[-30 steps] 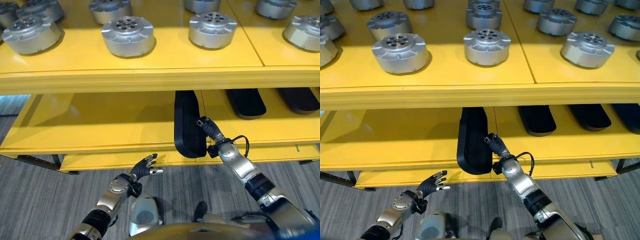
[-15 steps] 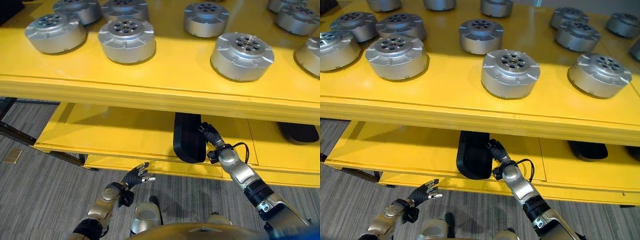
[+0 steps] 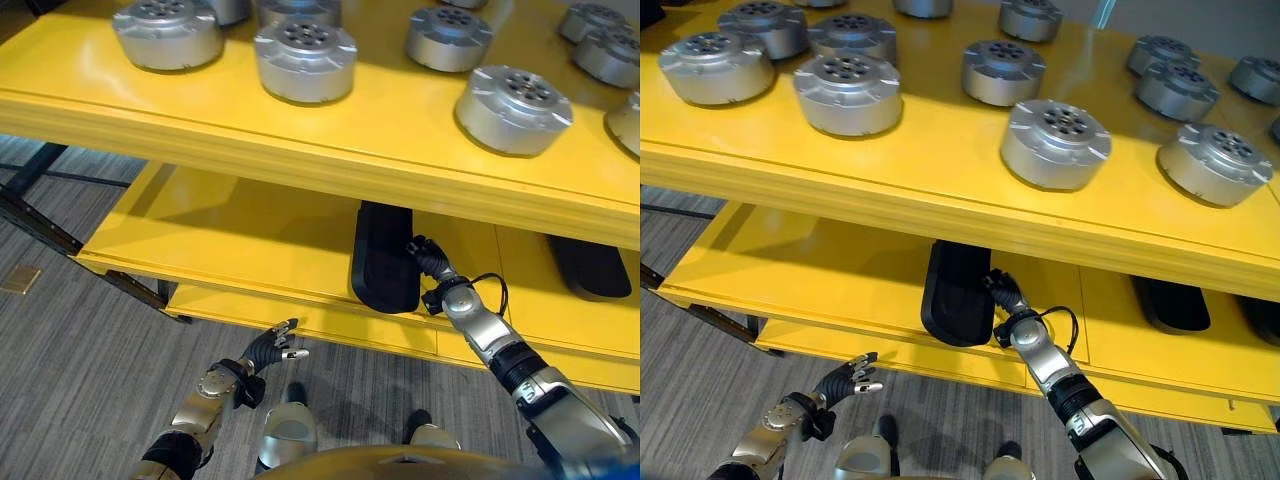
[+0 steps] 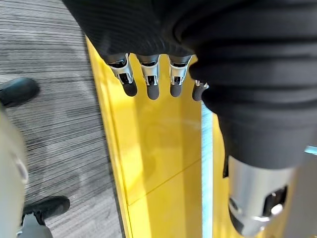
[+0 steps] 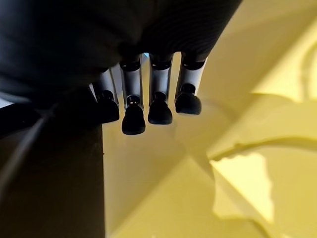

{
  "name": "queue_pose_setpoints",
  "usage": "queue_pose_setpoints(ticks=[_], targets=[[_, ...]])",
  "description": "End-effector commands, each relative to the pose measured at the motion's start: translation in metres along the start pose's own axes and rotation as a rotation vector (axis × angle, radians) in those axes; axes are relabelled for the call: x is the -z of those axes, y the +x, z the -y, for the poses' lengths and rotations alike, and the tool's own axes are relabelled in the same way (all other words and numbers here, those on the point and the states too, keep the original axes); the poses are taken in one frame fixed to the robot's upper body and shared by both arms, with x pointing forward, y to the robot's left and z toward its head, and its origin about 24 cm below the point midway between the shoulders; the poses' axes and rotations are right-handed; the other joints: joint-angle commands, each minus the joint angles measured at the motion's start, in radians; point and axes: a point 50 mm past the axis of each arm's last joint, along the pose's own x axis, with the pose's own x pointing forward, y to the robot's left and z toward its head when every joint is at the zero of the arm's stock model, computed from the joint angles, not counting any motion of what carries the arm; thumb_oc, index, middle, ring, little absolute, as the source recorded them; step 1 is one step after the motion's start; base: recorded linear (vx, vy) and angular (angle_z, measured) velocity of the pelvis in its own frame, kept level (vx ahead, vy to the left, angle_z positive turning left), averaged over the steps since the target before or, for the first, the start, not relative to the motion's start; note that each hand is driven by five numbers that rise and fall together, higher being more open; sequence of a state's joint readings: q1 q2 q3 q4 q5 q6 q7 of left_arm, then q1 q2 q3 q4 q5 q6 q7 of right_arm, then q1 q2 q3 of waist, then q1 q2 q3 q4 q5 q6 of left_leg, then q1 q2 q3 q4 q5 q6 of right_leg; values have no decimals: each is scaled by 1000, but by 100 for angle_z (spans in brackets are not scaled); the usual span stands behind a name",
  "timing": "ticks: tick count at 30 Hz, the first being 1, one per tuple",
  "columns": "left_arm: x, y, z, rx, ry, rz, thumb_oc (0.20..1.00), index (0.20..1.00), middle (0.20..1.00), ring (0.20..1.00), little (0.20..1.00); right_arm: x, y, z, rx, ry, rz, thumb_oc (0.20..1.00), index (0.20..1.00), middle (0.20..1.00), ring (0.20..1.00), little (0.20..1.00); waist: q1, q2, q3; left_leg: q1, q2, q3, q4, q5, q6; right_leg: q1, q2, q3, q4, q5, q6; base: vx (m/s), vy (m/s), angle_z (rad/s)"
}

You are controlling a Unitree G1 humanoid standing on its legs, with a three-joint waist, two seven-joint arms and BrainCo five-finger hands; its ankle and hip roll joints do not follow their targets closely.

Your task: Move parts from the plastic box to the shelf.

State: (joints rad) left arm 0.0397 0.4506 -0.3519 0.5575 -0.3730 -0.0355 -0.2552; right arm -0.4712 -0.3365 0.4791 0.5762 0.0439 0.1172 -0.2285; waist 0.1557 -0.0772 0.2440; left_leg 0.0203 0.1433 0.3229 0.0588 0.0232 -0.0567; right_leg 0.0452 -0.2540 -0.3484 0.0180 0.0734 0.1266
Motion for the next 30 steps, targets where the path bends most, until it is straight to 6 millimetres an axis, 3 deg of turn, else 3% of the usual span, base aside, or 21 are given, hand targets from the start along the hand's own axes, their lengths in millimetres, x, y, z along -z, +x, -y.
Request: queue_pose_setpoints(ticks=[1, 4, 10, 21, 30], targets=[[-24, 14, 23, 71, -6, 105, 1000, 1000, 1000, 1000, 1000, -19, 10, 49, 131, -99, 71, 200, 200, 200, 200, 200, 15, 60, 2, 24, 53, -58, 0, 2, -2, 14, 10, 10, 140, -110, 23, 12, -74, -21], [-21, 13, 23, 82, -22, 90, 1000, 1000, 1000, 1000, 1000, -8, 12, 65, 156, -163, 19, 200, 200, 200, 200, 200, 23, 61, -4, 34, 63, -65, -3, 5, -14, 44, 8, -3, 124, -117, 16, 46, -61, -8], [-14, 9, 19, 98, -13, 63, 1000, 1000, 1000, 1000, 1000, -5, 17, 85, 200, -182, -36, 200, 200, 200, 200, 200, 32, 69, -7, 43, 67, -77, -5, 5, -22, 59, 10, -10, 123, -125, 9, 33, -24, 1], [-26, 11, 12, 120, 9, 70, 1000, 1000, 1000, 1000, 1000, -2, 24, 125, 314, -247, -125, 200, 200, 200, 200, 200, 59, 91, 35, 7, 67, -93, 11, 11, -28, 21, -4, -15, 145, -119, 23, -40, -6, 7], [-44, 19, 10, 130, 25, 110, 1000, 1000, 1000, 1000, 1000, -25, 31, 155, 395, -367, -134, 200, 200, 200, 200, 200, 79, 113, 98, -64, 68, -95, 56, 8, -29, -44, -19, -14, 186, -119, 33, -70, -3, 3]])
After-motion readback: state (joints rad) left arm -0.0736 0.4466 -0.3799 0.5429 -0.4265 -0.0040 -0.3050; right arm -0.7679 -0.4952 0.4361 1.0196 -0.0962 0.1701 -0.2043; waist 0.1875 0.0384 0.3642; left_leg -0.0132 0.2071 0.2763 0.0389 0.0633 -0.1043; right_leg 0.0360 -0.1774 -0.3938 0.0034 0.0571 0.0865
